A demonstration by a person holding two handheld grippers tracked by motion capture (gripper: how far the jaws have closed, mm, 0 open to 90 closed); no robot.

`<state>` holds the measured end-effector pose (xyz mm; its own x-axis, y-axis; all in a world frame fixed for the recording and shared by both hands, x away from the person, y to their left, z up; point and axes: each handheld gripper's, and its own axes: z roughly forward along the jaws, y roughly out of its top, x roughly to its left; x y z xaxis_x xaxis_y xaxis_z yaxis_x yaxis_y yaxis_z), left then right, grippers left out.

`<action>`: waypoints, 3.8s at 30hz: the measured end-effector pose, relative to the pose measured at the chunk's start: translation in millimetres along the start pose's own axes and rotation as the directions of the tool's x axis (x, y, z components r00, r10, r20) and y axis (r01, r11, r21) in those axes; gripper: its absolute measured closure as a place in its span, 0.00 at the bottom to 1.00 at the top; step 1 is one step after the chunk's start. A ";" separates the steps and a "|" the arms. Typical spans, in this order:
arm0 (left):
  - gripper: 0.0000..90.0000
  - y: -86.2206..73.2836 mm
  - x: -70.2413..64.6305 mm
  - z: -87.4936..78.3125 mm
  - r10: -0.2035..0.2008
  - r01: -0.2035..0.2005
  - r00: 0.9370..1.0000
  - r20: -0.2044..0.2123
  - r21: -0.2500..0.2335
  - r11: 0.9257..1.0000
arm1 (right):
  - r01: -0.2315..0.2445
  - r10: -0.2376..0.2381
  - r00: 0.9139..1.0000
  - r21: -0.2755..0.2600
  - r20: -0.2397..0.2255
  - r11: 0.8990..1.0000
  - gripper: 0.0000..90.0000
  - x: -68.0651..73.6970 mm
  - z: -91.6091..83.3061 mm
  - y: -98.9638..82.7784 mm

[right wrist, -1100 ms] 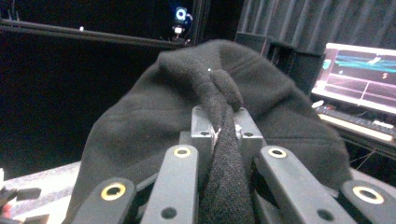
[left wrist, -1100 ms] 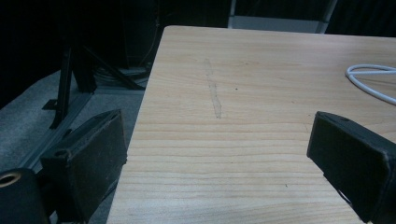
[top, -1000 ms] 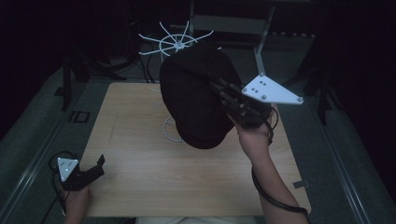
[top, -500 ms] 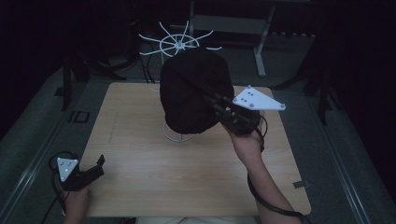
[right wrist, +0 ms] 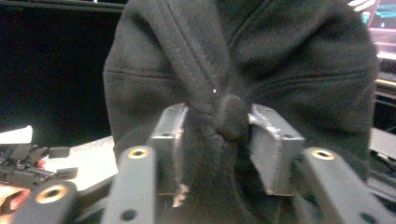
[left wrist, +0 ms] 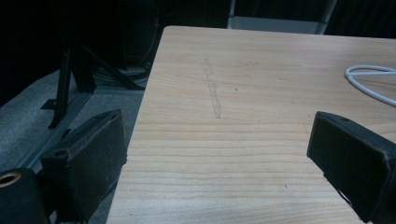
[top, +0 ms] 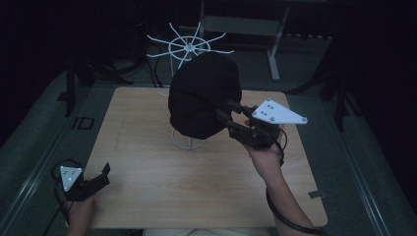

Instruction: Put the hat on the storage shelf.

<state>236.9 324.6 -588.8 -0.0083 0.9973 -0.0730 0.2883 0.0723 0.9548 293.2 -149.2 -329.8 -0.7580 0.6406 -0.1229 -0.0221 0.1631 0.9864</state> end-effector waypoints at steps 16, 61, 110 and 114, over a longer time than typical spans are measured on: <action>0.06 0.1 -0.3 0.3 0.002 -0.002 1.000 -0.002 0.001 1.000 | -0.030 0.030 1.000 0.054 0.007 0.998 0.24 -23.0 -21.5 -36.9; 0.06 -0.3 0.3 -0.7 -0.005 0.005 1.000 0.001 -0.007 1.000 | -0.148 0.066 0.967 0.332 0.247 0.932 0.16 -81.9 -55.6 -223.3; 0.06 -0.3 0.0 -0.6 0.001 -0.001 1.000 0.000 -0.007 1.000 | -0.364 0.146 0.751 0.218 0.644 0.906 0.15 -139.7 -165.0 -280.9; 0.06 -0.4 -0.3 -0.6 0.004 -0.004 1.000 -0.001 -0.008 1.000 | -0.343 0.114 0.751 0.237 0.651 0.909 0.14 -139.5 -164.5 -281.0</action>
<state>236.2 324.3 -589.0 -0.0082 0.9976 -0.0688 0.2803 0.0683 0.9575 297.9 -407.9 -571.8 -0.1476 0.9877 -0.0514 0.3939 0.1064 0.9130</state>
